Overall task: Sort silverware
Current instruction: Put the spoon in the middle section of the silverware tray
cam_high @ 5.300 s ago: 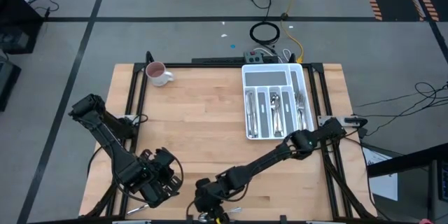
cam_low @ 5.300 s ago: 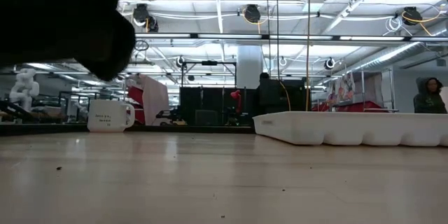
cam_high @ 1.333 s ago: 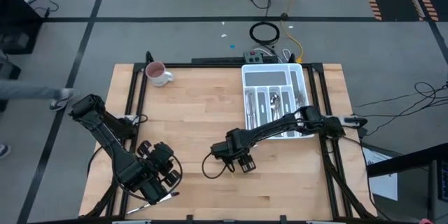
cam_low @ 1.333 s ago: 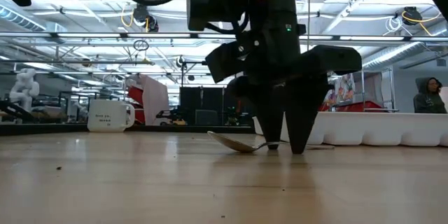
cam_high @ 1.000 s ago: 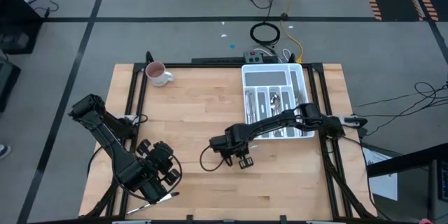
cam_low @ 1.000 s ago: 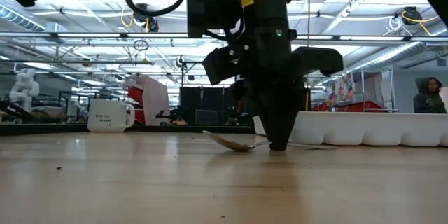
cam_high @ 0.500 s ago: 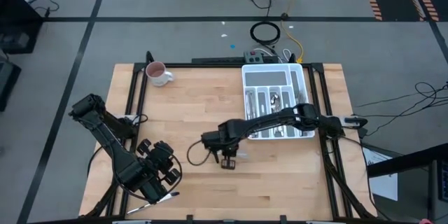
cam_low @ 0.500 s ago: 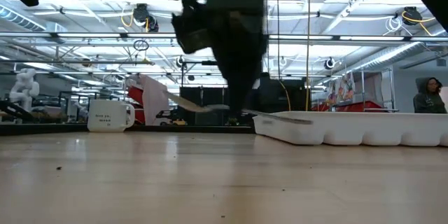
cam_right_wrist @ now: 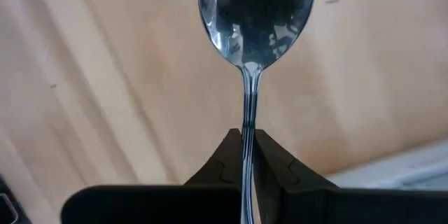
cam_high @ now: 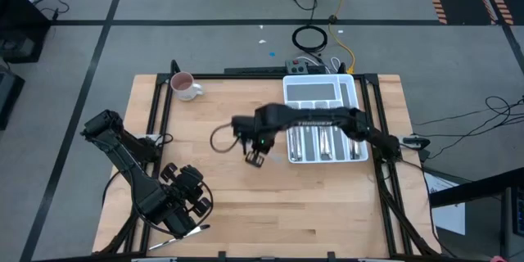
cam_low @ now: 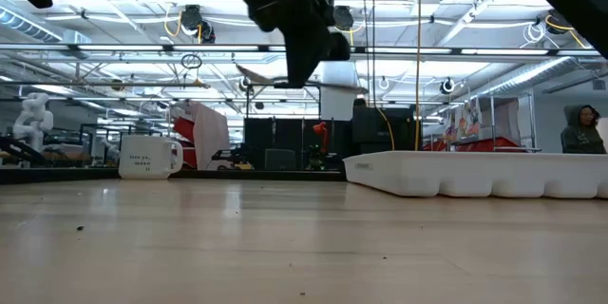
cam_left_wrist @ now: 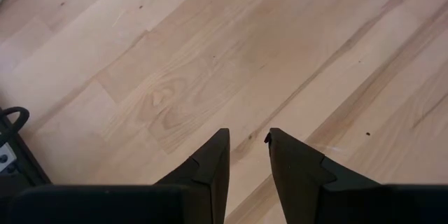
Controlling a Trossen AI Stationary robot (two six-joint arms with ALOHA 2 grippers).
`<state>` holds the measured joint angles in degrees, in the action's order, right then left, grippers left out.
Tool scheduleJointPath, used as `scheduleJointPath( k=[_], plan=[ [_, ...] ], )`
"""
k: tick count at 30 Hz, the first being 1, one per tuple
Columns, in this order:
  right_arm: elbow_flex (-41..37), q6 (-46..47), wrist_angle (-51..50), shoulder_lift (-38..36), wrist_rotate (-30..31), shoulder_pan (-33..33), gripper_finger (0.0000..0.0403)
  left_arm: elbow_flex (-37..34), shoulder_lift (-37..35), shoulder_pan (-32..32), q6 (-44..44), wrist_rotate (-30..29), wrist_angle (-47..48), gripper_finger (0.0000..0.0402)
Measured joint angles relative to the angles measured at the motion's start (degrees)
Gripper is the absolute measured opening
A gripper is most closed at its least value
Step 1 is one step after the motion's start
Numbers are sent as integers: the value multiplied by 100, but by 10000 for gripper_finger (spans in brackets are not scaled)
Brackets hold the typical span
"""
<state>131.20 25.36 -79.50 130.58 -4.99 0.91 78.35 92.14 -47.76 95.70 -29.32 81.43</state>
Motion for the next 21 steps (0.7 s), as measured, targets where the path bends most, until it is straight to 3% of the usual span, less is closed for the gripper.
scheduleJointPath(
  k=[3,9,14,21],
  plan=[
    [369,-69,-526,0,304,276,0,0,-2,-1,0,-1,2,107],
    [148,-96,-1067,-708,894,924,0,-2,0,1,2,2,2,107],
    [87,-53,-1058,-1584,1004,1455,0,-2,-2,1,-2,-1,16,107],
    [-358,82,-1047,-2862,1711,2350,0,-2,-1,-1,1,-101,7,107]
  ],
)
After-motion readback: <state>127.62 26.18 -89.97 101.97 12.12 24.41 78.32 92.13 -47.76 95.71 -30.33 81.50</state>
